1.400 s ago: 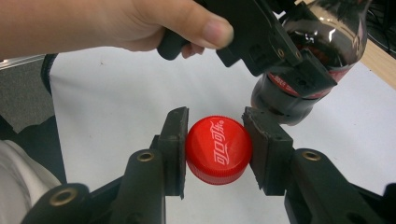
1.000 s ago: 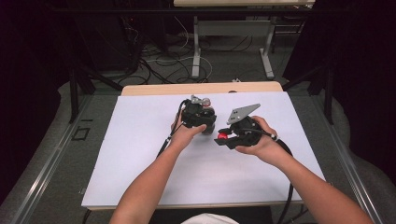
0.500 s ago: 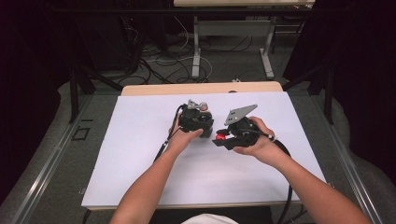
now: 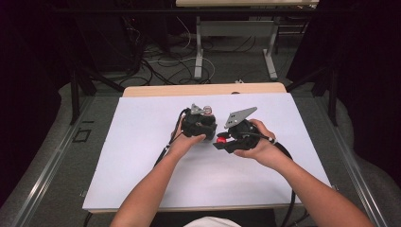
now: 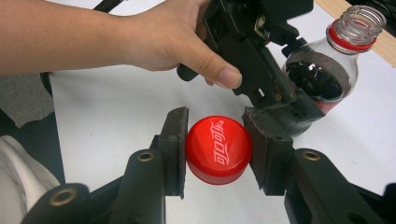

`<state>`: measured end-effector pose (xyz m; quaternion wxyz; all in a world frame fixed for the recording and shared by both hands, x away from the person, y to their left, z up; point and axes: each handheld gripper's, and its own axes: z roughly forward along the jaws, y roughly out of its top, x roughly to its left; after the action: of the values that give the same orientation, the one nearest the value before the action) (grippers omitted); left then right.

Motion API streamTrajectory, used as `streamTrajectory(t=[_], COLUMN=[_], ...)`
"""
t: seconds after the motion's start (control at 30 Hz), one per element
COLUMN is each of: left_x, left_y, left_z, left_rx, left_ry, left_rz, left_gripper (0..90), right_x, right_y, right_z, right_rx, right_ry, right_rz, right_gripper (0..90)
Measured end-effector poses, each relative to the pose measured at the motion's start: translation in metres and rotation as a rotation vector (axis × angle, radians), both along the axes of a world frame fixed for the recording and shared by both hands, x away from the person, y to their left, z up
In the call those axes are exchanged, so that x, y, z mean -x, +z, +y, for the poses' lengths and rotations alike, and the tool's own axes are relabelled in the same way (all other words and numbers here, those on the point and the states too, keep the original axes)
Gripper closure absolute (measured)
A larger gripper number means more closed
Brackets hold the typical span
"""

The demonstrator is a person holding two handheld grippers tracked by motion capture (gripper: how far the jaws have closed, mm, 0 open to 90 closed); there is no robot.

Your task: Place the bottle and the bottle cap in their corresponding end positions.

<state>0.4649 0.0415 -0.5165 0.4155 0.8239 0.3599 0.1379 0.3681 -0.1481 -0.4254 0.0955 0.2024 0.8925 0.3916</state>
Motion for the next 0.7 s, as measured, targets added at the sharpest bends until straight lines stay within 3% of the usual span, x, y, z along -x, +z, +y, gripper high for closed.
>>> streamTrajectory(t=[0.07, 0.17, 0.23, 0.3, 0.37, 0.5, 0.63, 0.7], left_x=[0.001, 0.002, 0.004, 0.007, 0.011, 0.018, 0.030, 0.037], left_y=[-0.003, -0.005, -0.004, -0.005, -0.003, 0.003, 0.009, 0.011], left_z=[0.002, 0.007, 0.012, 0.016, 0.023, 0.037, 0.051, 0.058], left_rx=[-0.011, 0.015, 0.014, 0.029, 0.025, 0.052, 0.089, 0.107], left_ry=[0.003, 0.011, 0.011, 0.025, 0.024, 0.038, 0.042, 0.047], left_rz=[0.016, 0.032, 0.041, 0.024, 0.043, 0.046, 0.075, 0.059], left_gripper=[23.6, 19.9, 19.2, 17.8, 17.1, 16.9, 17.0, 16.7], right_x=[-0.001, -0.002, -0.003, -0.004, -0.004, -0.003, -0.002, -0.001], right_y=[-0.001, -0.005, -0.009, -0.016, -0.022, -0.037, -0.050, -0.055], right_z=[0.000, 0.001, 0.002, 0.003, 0.006, 0.013, 0.018, 0.020], right_rx=[-0.001, -0.019, -0.006, -0.006, 0.010, 0.027, 0.043, 0.052], right_ry=[0.009, -0.004, -0.001, -0.002, -0.004, -0.006, -0.007, 0.004], right_rz=[-0.004, 0.005, 0.014, 0.026, 0.043, 0.053, 0.058, 0.060], right_gripper=[61.2, 61.2, 61.2, 61.2, 61.2, 61.2, 61.1, 61.1])
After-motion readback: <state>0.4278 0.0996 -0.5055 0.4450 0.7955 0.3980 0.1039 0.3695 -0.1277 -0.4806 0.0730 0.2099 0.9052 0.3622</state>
